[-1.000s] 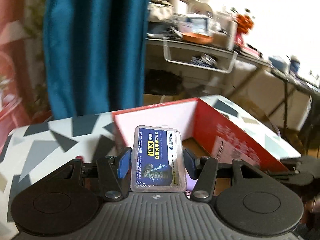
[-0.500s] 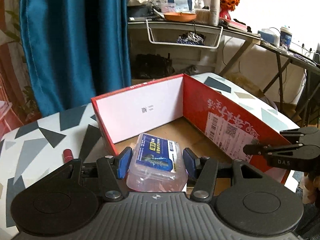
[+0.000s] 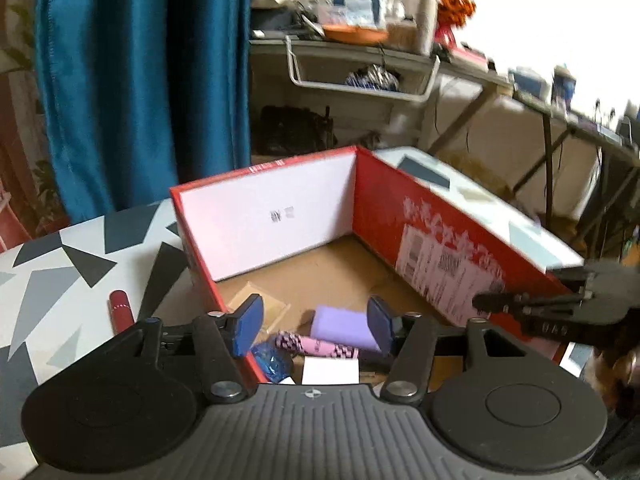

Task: Organize rigid objects
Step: 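Carry the clear plastic box into the red box and release it, then return the left gripper to the table over the red lipstick tube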

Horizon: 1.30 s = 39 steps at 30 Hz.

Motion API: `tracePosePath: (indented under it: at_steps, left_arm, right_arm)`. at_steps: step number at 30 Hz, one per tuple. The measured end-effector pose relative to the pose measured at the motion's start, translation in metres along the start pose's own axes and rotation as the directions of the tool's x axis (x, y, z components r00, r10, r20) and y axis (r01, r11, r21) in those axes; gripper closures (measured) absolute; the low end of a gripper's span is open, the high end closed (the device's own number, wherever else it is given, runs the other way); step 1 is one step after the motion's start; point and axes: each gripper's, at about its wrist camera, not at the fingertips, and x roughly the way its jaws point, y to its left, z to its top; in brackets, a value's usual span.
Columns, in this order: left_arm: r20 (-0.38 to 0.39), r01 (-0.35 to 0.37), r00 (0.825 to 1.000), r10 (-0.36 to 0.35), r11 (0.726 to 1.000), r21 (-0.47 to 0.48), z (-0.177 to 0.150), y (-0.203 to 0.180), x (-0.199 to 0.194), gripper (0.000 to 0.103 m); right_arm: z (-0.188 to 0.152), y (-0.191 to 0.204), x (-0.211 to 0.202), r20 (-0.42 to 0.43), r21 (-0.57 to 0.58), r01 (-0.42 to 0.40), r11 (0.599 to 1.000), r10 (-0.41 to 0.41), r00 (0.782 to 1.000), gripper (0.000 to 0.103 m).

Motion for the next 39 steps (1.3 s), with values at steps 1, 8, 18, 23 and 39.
tracePosePath:
  at_steps: [1,8,18,23,39]
  left_arm:
    - [0.019,0.003,1.000,-0.003,1.000,-0.016,0.001,0.004,-0.004,0.036]
    - [0.116,-0.059,0.990,0.075,0.989,-0.137,0.009,0.042,-0.028,0.034]
    - [0.060,-0.189,0.973,0.221,0.925,-0.330,0.005,0.108,-0.018,0.035]
    - [-0.019,-0.240,0.968,0.250,0.903,-0.357,0.000,0.123,0.012,0.040]
    - [-0.219,-0.386,0.918,0.330,0.870,-0.306,-0.037,0.130,0.077,0.079]
  right_arm:
    - [0.000,0.000,0.000,0.000,0.000,0.000,1.000,0.000,1.000,0.082]
    - [0.000,0.000,0.000,0.000,0.000,0.000,1.000,0.000,1.000,0.082]
    - [0.000,0.000,0.000,0.001,0.000,-0.001,1.000,0.001,1.000,0.082]
    - [0.000,0.001,0.000,0.001,-0.002,-0.005,1.000,0.005,1.000,0.081]
    - [0.000,0.000,0.000,0.003,-0.007,-0.009,1.000,0.009,1.000,0.081]
